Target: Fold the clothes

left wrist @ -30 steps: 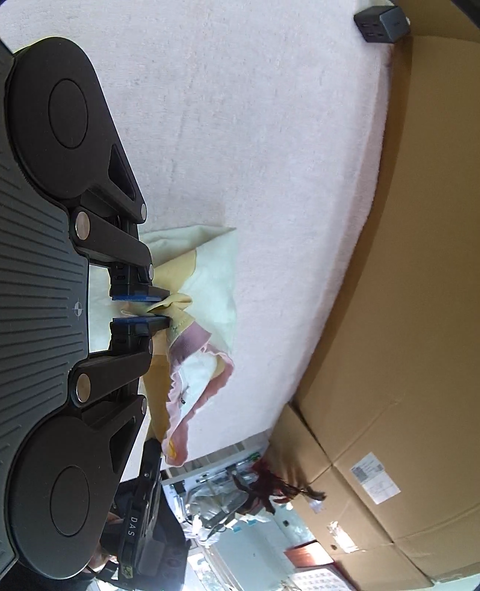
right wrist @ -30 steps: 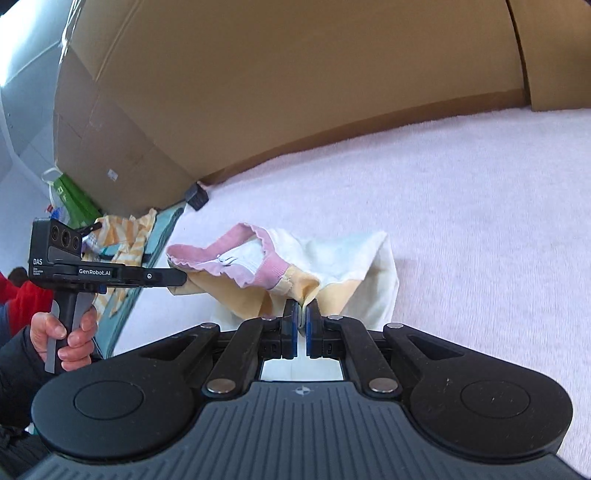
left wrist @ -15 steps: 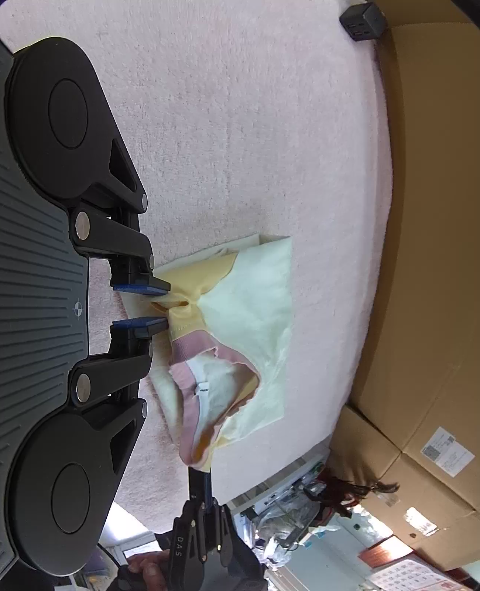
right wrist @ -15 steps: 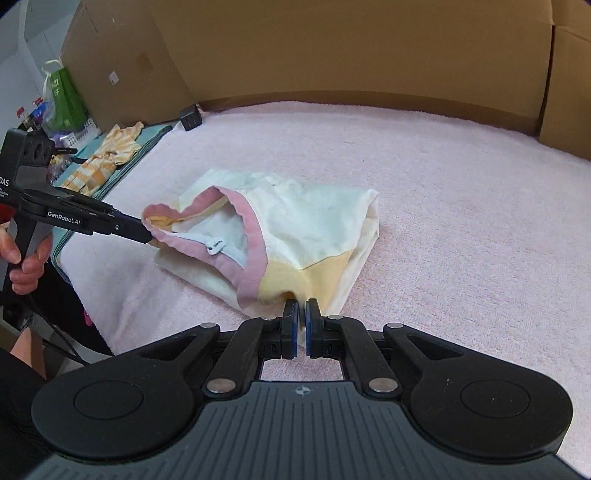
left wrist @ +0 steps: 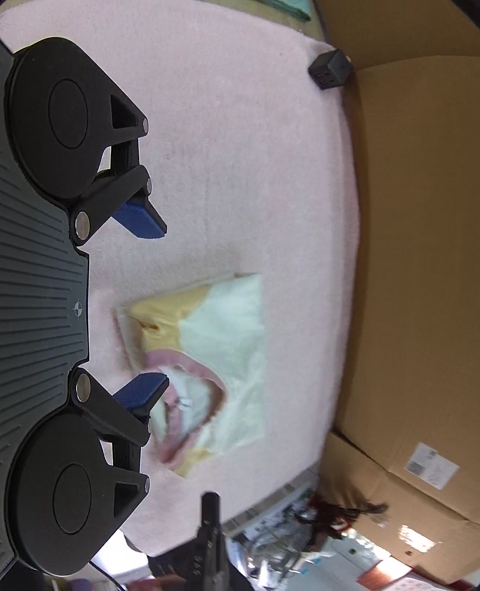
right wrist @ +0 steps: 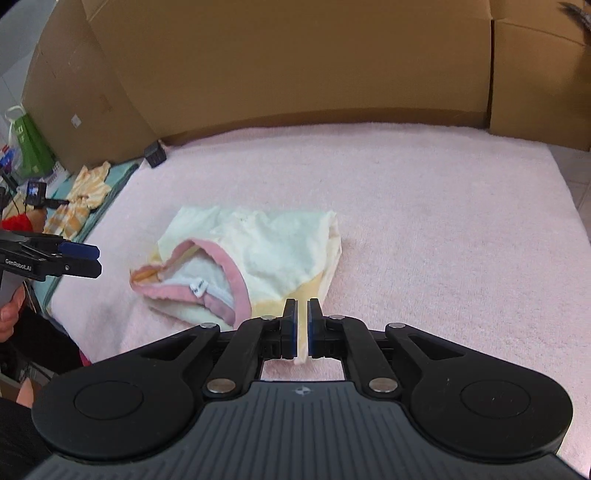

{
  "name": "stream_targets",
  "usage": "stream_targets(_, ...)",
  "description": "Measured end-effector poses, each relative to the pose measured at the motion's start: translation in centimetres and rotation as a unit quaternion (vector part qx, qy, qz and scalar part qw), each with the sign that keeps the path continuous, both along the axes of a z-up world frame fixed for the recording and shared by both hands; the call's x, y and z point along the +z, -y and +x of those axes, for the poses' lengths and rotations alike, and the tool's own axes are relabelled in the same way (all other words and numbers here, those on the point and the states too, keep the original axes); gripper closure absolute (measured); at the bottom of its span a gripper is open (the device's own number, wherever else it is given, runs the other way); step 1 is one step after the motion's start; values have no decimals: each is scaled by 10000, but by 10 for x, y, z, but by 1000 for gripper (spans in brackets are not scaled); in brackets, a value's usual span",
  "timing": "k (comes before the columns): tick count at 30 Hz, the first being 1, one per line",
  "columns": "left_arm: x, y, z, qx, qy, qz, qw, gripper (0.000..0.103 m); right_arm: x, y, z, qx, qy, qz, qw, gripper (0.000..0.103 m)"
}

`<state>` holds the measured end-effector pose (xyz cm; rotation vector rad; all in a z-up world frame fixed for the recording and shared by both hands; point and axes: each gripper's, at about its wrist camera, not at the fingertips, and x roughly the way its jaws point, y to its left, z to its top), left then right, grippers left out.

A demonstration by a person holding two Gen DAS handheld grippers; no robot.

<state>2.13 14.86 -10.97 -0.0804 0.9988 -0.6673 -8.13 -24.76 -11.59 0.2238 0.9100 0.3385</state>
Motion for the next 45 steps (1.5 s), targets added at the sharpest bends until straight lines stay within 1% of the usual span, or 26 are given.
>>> stream_targets(2, 10, 7, 14, 153, -142, -601, 9980, 7, 3, -10, 11, -1, 43, 96, 9999, 96)
stream_targets(3, 10, 14, 22, 240, -217, -814, 9962, 7, 3, -16, 18, -17, 49, 51, 10000, 96)
stream_targets(5, 4, 32, 36, 369, -275, -914, 9948, 7, -2, -30, 31, -48, 52, -54, 10000, 96)
stream_targets(7, -11, 52, 47, 467, -409, -691, 9957, 7, -9, -42, 43, -122, 8, -127, 9998, 96)
stream_targets(9, -28, 71, 50, 329, -563, -456, 9968, 7, -18, -51, 51, -185, -52, -163, 9997, 96)
stream_targets(11, -42, 84, 43, 113, -632, -167, 9978, 7, -25, -61, 54, -124, -100, -295, 9994, 96)
stream_targets(12, -49, 90, 38, -4, -625, 42, 9980, 7, -30, -65, 53, -61, -144, -440, 9989, 96)
stream_targets(14, -62, 99, 28, -237, -493, 650, 9964, 7, -38, -71, 48, 63, -250, -730, 9970, 96)
stream_targets(16, -72, 100, 16, -472, -294, 1199, 9912, 7, -47, -73, 41, 179, -353, -995, 9942, 96)
stream_targets(17, -77, 99, 10, -579, -175, 1450, 9876, 7, -49, -70, 36, 209, -328, -1011, 9941, 95)
stream_targets(18, -77, 95, 9, -604, -186, 1487, 9869, 7, -51, -67, 32, 230, -315, -1021, 9940, 95)
stream_targets(21, -73, 83, 7, -605, -333, 1409, 9876, 6, -49, -52, 25, 123, -472, -977, 9940, 94)
stream_targets(23, -70, 74, 6, -605, -431, 1356, 9880, 5, -43, -42, 22, 13, -546, -900, 9944, 90)
stream_targets(24, -62, 71, 8, -601, -480, 1163, 9902, 5, -39, -38, 21, -59, -554, -820, 9951, 90)
stream_targets(27, -33, 62, 17, -548, -570, 460, 9958, 4, -20, -23, 24, -369, -350, -401, 9979, 90)
stream_targets(29, -23, 64, 31, -317, -545, 138, 9979, 3, -11, -21, 36, -482, -245, -190, 9984, 86)
stream_targets(30, -22, 66, 41, -168, -562, 49, 9983, 2, -8, -21, 44, -510, -208, -93, 9984, 84)
stream_targets(31, -25, 70, 51, -10, -617, 13, 9981, 2, -7, -24, 52, -517, -178, -17, 9985, 82)
stream_targets(33, -38, 77, 71, 266, -928, -163, 9952, 3, -8, -33, 69, -505, -180, 95, 9985, 80)
stream_targets(36, -64, 85, 91, 485, -1495, -413, 9867, 3, -26, -43, 90, -590, -462, 283, 9968, 79)
stream_targets(38, -76, 82, 94, 572, -1573, -455, 9849, 3, -40, -43, 97, -686, -673, 415, 9945, 79)
stream_targets(40, -83, 75, 95, 661, -1618, -494, 9834, 6, -51, -36, 97, -926, -743, 352, 9923, 82)
stream_targets(41, -81, 70, 95, 713, -1642, -521, 9825, 10, -55, -31, 96, -1055, -772, 345, 9908, 92)
stream_targets(42, -79, 64, 95, 765, -1666, -547, 9815, 13, -57, -22, 93, -1219, -782, 452, 9884, 97)
stream_targets(43, -78, 59, 95, 817, -1690, -574, 9806, 13, -58, -13, 90, -1366, -818, 567, 9856, 103)
stream_targets(45, -64, 52, 93, 909, -1479, -327, 9843, 12, -56, -1, 85, -1549, -829, 682, 9821, 102)
